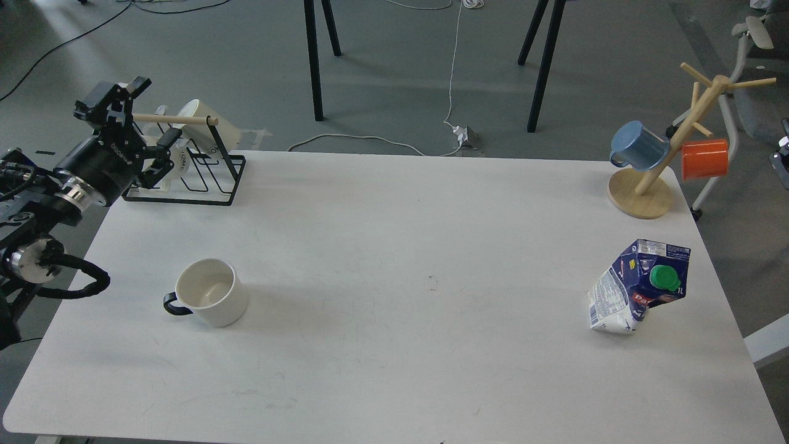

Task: Place cup and milk with both arms
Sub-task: 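Move the left gripper from the dish rack toward the white mug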

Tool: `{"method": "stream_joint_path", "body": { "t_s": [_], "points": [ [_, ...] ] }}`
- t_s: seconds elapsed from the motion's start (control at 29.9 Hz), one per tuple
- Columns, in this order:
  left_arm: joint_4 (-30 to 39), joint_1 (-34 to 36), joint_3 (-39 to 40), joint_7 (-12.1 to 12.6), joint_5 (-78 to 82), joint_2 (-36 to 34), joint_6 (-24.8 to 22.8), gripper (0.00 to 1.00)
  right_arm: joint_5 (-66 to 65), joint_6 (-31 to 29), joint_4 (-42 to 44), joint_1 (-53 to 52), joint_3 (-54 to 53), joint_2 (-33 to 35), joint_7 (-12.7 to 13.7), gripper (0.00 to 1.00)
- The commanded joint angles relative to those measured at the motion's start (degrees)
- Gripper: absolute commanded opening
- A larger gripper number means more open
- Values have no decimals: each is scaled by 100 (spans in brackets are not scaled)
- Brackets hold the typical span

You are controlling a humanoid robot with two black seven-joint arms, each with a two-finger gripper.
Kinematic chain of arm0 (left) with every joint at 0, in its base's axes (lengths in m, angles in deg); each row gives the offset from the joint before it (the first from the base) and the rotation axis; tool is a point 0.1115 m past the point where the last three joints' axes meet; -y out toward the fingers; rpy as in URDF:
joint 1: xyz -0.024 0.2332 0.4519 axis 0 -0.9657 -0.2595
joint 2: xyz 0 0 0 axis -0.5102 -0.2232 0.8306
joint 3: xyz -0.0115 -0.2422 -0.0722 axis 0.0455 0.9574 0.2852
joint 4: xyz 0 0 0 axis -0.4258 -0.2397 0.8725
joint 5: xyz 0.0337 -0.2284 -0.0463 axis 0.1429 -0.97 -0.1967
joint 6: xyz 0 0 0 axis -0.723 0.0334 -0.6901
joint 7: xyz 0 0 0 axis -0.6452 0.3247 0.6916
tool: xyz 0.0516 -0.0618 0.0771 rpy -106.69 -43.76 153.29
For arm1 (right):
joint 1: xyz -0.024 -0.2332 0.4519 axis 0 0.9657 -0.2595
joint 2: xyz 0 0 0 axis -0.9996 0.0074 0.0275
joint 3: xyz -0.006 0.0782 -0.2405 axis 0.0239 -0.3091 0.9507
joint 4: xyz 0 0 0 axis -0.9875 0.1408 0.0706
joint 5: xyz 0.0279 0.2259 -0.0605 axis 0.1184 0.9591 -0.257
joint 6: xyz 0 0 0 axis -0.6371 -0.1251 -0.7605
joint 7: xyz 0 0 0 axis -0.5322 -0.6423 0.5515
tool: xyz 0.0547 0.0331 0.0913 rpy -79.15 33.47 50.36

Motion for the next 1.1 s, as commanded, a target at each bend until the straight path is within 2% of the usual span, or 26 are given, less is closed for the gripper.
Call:
{"method": "stream_joint_path", "body": {
  "t_s": [0.0, 0.23, 0.4, 0.5, 0.67, 0.74, 1.0, 1.07],
  "points": [
    [-24, 22, 20, -1, -186, -29, 0, 100, 0, 0, -50, 17, 1, 30, 0, 97],
    [-50, 215, 47, -1, -195, -73, 0, 100, 0, 0, -42, 62, -8, 39, 0, 97],
    [-533, 206, -23, -1, -116, 94, 0, 100, -9, 0, -50, 70, 1, 30, 0, 97],
    [-560, 320, -24, -1, 426, 50, 0, 100, -18, 0, -50, 70, 10, 4, 0, 97],
    [-534, 593, -24, -1, 3524, -442, 0, 99, -18, 0, -42, 70, 19, -5, 0, 97],
    [-368, 628, 20, -1, 4808, -416, 0, 99, -18, 0, -42, 79, 36, 3, 0, 97],
    [1362, 541, -50, -1, 7887, -592, 0, 99, -18, 0, -7, 220, 45, 21, 0, 97],
    [1548, 532, -146, -1, 8564, -601, 0, 99, -18, 0, 2, 229, 45, 30, 0, 97]
  ]
}}
